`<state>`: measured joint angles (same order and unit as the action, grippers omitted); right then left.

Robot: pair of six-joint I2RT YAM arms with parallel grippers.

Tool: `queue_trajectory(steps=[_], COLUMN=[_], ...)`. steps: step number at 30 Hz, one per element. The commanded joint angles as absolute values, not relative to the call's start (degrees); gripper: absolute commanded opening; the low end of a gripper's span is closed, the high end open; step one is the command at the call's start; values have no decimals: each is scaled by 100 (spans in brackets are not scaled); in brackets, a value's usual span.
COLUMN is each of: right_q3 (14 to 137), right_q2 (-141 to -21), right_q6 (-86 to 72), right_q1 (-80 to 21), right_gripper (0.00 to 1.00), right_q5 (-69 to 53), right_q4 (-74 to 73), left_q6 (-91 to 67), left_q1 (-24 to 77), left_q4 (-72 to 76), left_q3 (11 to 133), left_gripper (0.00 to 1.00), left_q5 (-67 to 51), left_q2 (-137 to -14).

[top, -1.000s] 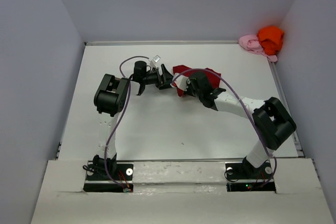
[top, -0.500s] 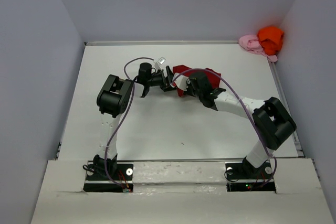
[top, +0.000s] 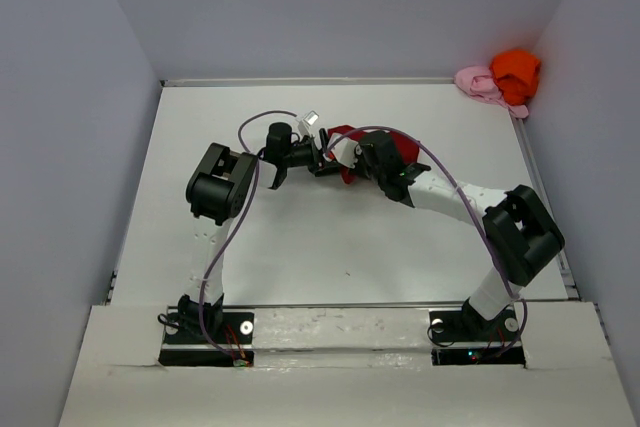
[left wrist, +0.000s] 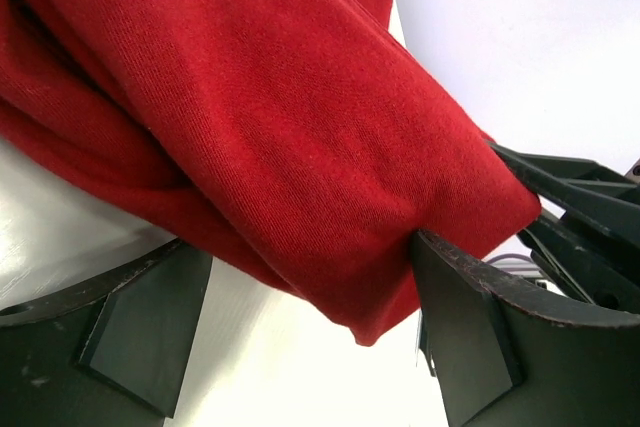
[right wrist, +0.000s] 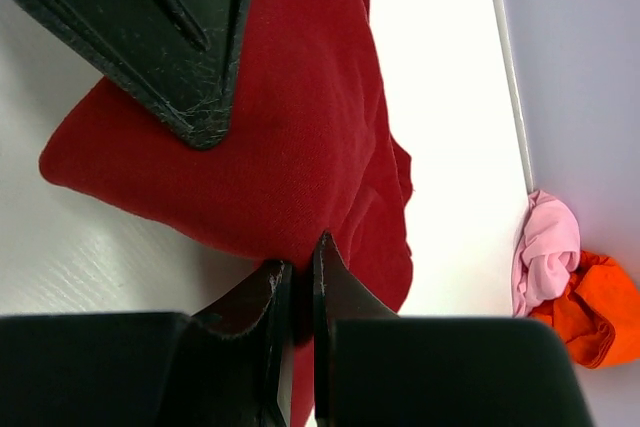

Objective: Fold and stack the t-shirts
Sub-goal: Fold the tshirt

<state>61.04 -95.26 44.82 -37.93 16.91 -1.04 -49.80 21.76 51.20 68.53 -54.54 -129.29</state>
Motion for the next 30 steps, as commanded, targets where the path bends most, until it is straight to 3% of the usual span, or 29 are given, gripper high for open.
queue_trajectory(steps=[1,10,15,23,24,27,28,29,30], right_q3=[6416,6372,6241,6091,6073,6082,6091,6100,6126], right_q2=[-9439,-9396,-9308,-9246,-9246,-9246,-9246,-9229,-9202], right_q6=[4561,4518,4491,4412,4421,4403,4403,4377,4368], right_q1=[-3823,-3823,-3823,-3823,-3823,-3823,-3823,-3823,-3823], right_gripper=[0,0,0,0,0,0,0,0,0], right_q5=[1819,1775,1679,1573,1556,1547,1512,1486,1468], right_q4=[176,176,167,88,88,79,53,27,26], left_q6=[-4720,-4562,-4500,-4386,-4377,-4325,-4272,-4263,-4228], left_q1=[2224,2206,2171,2083,2083,2074,2074,2057,2039], left_q4=[4966,4896,4904,4808,4808,4746,4563,4535,4526], left_q3=[6583,6618,6697,6934,6961,7022,7109,7102,7075], left_gripper=[93,93,84,56,44,20,22,49,63], left_q5=[-5502,-5414,-5344,-5309,-5309,-5335,-5370,-5344,-5344], left_q2=[-12885,-12937,-13008,-13122,-13148,-13166,-13166,-13140,-13122])
